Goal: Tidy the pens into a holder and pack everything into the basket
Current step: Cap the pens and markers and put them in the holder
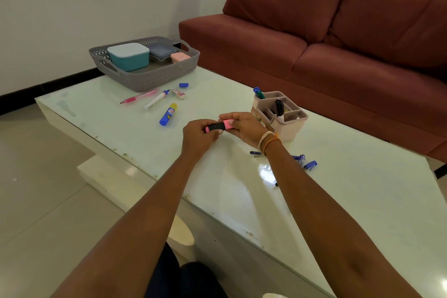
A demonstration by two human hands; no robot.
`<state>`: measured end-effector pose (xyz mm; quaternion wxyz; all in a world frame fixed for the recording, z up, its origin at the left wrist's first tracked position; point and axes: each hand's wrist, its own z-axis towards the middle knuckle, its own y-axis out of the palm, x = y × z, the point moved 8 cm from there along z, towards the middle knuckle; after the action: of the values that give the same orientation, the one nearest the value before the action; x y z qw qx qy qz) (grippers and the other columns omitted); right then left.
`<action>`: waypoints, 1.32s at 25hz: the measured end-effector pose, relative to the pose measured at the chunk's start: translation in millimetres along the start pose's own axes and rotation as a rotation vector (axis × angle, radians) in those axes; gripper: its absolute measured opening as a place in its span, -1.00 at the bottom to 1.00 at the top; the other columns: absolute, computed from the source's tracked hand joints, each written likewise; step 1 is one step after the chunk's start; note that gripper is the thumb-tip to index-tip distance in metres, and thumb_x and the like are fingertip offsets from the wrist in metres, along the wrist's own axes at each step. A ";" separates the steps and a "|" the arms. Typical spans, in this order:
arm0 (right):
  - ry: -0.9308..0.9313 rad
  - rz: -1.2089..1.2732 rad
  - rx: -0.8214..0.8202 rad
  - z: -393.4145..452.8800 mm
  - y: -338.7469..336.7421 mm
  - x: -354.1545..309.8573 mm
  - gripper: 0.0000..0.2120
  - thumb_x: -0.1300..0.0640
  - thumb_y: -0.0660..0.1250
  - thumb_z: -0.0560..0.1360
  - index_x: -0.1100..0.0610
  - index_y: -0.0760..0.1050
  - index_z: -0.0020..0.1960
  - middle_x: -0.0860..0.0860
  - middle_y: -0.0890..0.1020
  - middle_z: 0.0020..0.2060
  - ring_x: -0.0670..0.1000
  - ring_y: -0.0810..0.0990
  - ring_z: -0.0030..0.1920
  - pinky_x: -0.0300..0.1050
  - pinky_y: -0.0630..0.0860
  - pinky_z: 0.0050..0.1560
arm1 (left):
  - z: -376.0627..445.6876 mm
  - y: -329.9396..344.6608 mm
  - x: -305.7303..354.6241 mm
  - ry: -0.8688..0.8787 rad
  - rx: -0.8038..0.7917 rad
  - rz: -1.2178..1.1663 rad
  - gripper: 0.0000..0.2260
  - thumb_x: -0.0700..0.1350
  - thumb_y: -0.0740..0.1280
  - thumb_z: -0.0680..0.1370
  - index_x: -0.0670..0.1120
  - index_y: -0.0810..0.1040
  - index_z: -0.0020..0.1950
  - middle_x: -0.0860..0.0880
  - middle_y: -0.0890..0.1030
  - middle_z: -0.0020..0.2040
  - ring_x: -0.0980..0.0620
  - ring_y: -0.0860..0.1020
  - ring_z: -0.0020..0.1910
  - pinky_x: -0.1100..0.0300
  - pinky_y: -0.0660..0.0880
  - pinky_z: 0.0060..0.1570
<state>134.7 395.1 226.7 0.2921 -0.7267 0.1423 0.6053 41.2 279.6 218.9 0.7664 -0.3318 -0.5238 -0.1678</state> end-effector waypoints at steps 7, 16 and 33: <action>0.078 0.060 0.139 6.7 17.7 19.7 -0.61 0.49 -0.03 0.54 0.46 0.43 0.25 0.39 0.47 0.26 0.28 0.45 0.31 0.08 0.41 0.35 | 3.1 -0.9 -1.2 -0.020 0.004 0.079 -0.74 -0.23 0.47 0.35 -0.09 0.69 0.03 -0.07 0.70 -0.08 0.08 0.58 -0.15 0.47 0.40 -0.18; 0.056 0.095 0.105 16.4 26.0 2.0 -0.58 0.48 0.09 0.51 0.35 0.36 0.35 0.31 0.46 0.28 0.23 0.45 0.31 0.08 0.41 0.37 | 2.8 -1.8 -4.7 -0.022 0.022 -0.011 -0.78 -0.15 0.45 0.43 -0.12 0.68 0.07 -0.11 0.71 -0.08 0.00 0.64 -0.16 0.25 0.53 -0.04; -0.410 -0.181 0.736 -67.6 -114.0 -111.7 -0.73 0.28 0.44 0.39 0.16 0.61 0.08 0.01 0.67 -0.04 -0.07 0.64 -0.08 -0.31 0.58 -0.05 | -15.1 42.3 12.0 0.235 -0.276 0.567 -0.37 0.27 0.33 0.44 0.14 0.28 0.47 0.05 0.29 0.50 0.08 0.25 0.49 -0.06 0.15 0.46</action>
<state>227.0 428.3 369.5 0.6061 -0.4483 0.2231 0.6180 81.9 300.9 212.3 0.7855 -0.5434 -0.2912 -0.0544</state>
